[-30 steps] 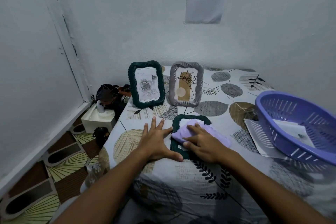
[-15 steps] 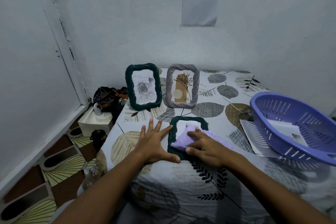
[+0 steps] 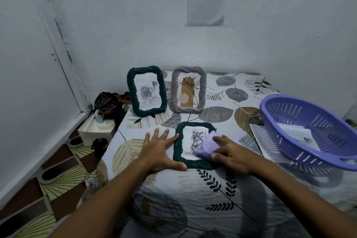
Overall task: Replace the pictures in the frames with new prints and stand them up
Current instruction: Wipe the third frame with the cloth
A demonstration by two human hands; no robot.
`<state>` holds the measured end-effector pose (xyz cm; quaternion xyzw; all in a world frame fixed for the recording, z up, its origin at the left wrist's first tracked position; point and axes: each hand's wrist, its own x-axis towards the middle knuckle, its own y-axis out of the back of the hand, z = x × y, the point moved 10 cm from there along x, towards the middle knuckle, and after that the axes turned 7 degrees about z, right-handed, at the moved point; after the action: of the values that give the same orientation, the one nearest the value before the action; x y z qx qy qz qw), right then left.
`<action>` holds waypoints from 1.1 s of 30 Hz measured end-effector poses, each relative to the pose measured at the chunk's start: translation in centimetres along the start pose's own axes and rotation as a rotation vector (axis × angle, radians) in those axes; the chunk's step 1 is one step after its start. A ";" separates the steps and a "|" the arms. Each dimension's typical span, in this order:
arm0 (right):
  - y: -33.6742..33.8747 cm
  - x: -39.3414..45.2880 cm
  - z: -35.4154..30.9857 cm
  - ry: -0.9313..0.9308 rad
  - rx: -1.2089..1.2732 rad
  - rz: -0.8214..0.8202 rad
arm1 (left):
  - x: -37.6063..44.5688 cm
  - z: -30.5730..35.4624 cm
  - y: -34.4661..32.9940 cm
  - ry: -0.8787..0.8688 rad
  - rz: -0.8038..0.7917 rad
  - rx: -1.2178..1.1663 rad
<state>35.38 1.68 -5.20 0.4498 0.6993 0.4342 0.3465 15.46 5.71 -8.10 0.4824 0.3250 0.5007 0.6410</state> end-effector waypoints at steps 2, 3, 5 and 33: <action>0.2 0.4 0.2 -0.036 -0.034 0.032 | 0.0 0.0 0.0 -0.003 -0.001 0.008; 0.3 0.7 0.3 -0.054 -0.045 0.053 | 0.0 0.1 -0.1 -0.007 0.000 0.013; 0.7 1.7 0.4 -0.078 -0.035 0.104 | 0.0 0.1 -0.1 -0.019 0.003 0.023; -1.0 -0.3 -1.3 -0.104 -0.039 0.306 | -0.1 0.4 0.0 -0.034 0.018 0.008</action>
<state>34.00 0.83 -5.64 0.5660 0.5952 0.4716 0.3210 15.82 5.46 -7.98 0.4961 0.3118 0.4969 0.6401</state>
